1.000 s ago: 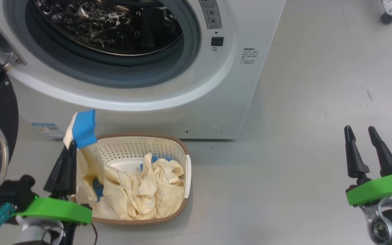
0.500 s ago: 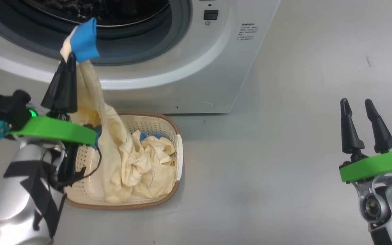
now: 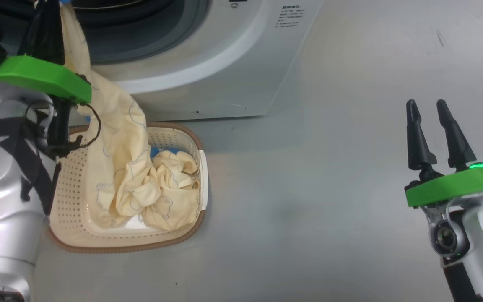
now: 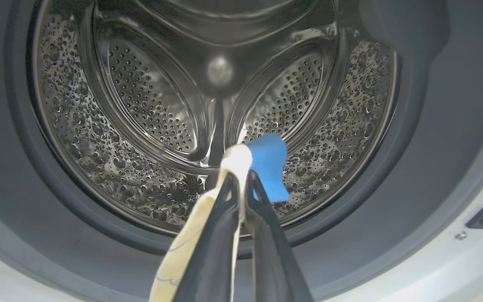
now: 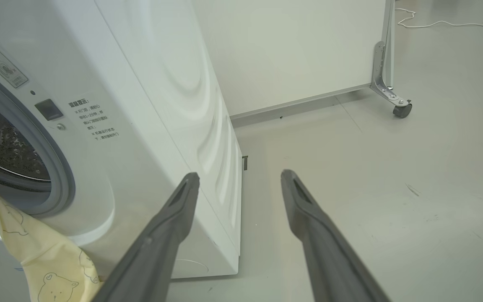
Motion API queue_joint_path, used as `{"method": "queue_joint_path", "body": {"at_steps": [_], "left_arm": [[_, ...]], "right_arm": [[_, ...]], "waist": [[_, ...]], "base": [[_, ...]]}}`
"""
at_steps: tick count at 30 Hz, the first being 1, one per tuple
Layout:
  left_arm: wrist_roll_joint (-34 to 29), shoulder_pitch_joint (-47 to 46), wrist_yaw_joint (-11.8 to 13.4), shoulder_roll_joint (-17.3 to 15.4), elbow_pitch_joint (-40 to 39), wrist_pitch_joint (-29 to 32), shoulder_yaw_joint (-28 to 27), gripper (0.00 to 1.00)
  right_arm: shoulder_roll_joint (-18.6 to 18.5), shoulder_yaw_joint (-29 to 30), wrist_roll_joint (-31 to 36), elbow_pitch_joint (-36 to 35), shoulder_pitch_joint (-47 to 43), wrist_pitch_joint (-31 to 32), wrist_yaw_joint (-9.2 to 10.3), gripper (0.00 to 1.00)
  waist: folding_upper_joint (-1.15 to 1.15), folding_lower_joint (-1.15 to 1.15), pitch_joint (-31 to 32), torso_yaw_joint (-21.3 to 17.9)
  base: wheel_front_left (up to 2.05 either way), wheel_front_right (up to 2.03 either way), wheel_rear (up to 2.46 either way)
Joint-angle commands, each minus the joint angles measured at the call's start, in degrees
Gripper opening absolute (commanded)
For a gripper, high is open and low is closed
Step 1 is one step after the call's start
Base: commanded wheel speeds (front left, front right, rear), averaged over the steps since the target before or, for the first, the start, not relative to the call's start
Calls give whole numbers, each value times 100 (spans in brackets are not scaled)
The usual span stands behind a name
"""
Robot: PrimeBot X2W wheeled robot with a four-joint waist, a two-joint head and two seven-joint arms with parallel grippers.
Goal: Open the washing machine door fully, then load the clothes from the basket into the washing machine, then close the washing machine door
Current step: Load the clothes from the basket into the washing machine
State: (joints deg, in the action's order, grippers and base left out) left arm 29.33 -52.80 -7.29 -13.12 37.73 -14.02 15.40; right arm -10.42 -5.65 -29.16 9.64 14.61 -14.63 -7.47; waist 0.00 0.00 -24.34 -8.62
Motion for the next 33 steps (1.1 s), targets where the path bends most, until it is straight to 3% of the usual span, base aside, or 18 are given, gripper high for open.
{"method": "queue_joint_path", "body": {"at_steps": [1, 10, 19, 27, 33], "left_arm": [[19, -449, -19, -214, 170, -9, -85, 0], [135, -1428, -19, -283, 1610, -51, 212, 0], [234, -2216, -19, -501, 2488, -20, 647, 0], [285, -2745, -19, -698, 2784, -44, 1013, 0], [90, -3196, 7, -938, 2041, -94, 842, 0]], "right_arm": [[18, -164, 50, -182, 169, -37, -2, 100], [160, -306, 55, -218, 382, -37, -2, 100], [262, -528, 31, -233, 481, -37, -2, 100], [351, -701, 8, -241, 517, -37, -2, 100], [407, -704, 6, -286, 543, -37, -2, 100]], "waist": [[0, 0, -145, -144], [0, 0, -471, -466], [0, 0, -736, -753], [0, 0, -917, -949], [0, 0, -1081, -1002]], "base": [[0, 0, 0], [0, 0, 0], [0, 0, 0], [0, 0, 0], [0, 0, 0]]}}
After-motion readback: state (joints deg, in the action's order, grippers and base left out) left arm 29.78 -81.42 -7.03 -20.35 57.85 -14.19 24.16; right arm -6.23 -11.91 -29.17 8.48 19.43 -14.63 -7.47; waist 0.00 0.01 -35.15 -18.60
